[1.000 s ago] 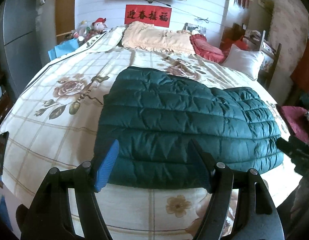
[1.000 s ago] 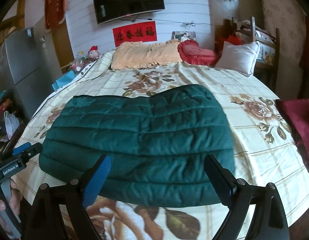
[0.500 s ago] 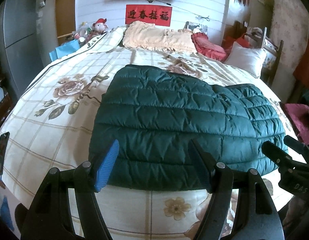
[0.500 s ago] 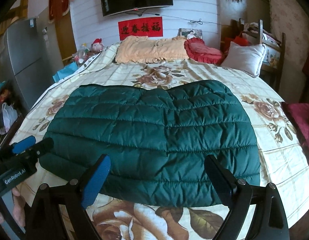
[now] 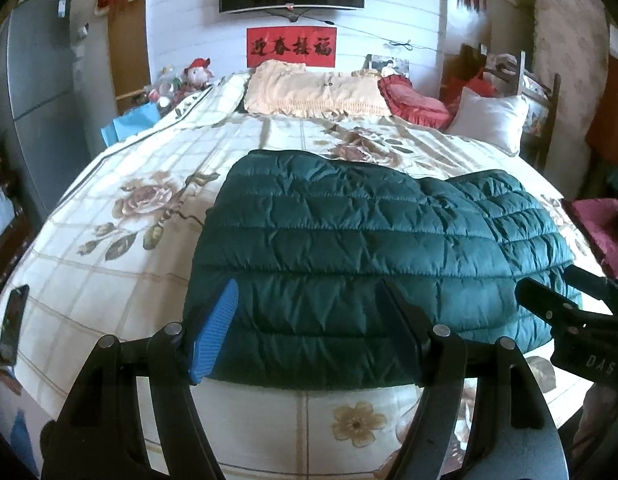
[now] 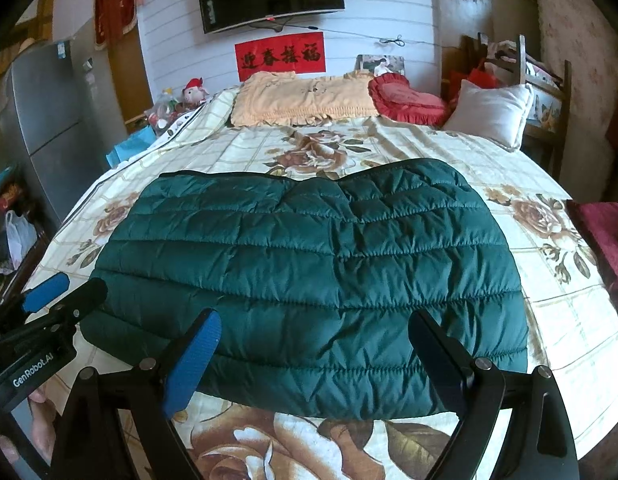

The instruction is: Fold large clothes

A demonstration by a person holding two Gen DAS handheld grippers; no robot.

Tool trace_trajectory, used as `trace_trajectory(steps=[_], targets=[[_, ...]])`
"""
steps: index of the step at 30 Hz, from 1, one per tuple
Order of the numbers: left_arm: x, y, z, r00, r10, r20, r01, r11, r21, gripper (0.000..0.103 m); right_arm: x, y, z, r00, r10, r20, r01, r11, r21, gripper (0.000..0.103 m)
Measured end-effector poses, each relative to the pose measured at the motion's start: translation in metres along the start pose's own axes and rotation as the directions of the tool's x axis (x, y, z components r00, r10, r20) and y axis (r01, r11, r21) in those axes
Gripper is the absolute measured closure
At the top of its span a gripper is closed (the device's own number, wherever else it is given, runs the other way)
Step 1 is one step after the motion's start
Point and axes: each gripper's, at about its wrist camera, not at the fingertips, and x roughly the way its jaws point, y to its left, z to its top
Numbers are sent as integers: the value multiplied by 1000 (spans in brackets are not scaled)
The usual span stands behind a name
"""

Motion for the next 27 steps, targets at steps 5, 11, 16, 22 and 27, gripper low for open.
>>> trace_trajectory(steps=[5,11,16,22,27], targets=[[-1,0,0,1000,6,2,-6,1000,-1,31,-1,0,0,1000,-3,6,3,1000,-2,10],[-3,3,0,1000,13,4,-13,1000,-21,31,-1,1,0,1000,-2,6,2,1000,-1,10],[-3,5,1,1000,18,-1,-18,999,-29,31,-1,2,1,1000,2,4,-2,1000,-4,10],[-2,5,1,1000,12,-6,-12,1000,-25,31,-2,4,1,1000,6,3,-6,1000,-5,10],[0,4,1,1000,13,-13,-14,1000,-20,31,0,4,1,1000,13,-5,-13,1000,0,10]])
